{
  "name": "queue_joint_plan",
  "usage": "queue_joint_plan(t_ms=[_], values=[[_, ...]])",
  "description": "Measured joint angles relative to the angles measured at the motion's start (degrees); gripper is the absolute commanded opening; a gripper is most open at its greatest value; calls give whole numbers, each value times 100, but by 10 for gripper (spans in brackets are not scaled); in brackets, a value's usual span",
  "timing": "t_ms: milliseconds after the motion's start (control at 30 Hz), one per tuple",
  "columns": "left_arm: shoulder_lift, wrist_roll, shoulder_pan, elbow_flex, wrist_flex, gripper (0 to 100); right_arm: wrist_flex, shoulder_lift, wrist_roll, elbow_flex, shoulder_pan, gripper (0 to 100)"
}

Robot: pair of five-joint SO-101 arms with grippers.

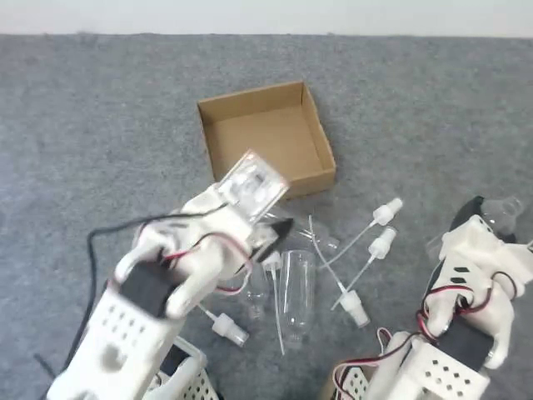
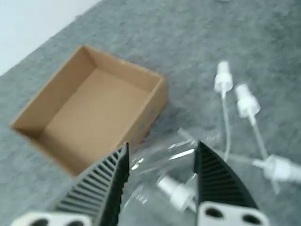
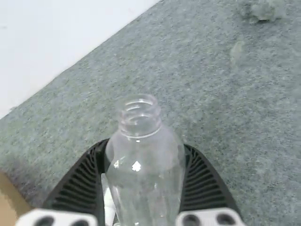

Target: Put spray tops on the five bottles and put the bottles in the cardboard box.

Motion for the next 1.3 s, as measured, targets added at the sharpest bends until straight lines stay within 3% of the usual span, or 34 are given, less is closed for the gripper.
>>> queue_joint_plan(t_ms=[500, 833, 1133, 1300], values=[[3068, 642, 870, -466, -2075, 232, 0, 0, 0, 0, 229, 9], [5108, 1064, 1160, -1960, -2145, 232, 0, -431, 0, 0, 229, 8], [6822, 1108, 1160, -3305, -2145, 231, 0, -1934, 0, 510, 229, 9], [7420, 1108, 1160, -3930, -1987, 231, 0, -1960, 0, 519, 229, 9]])
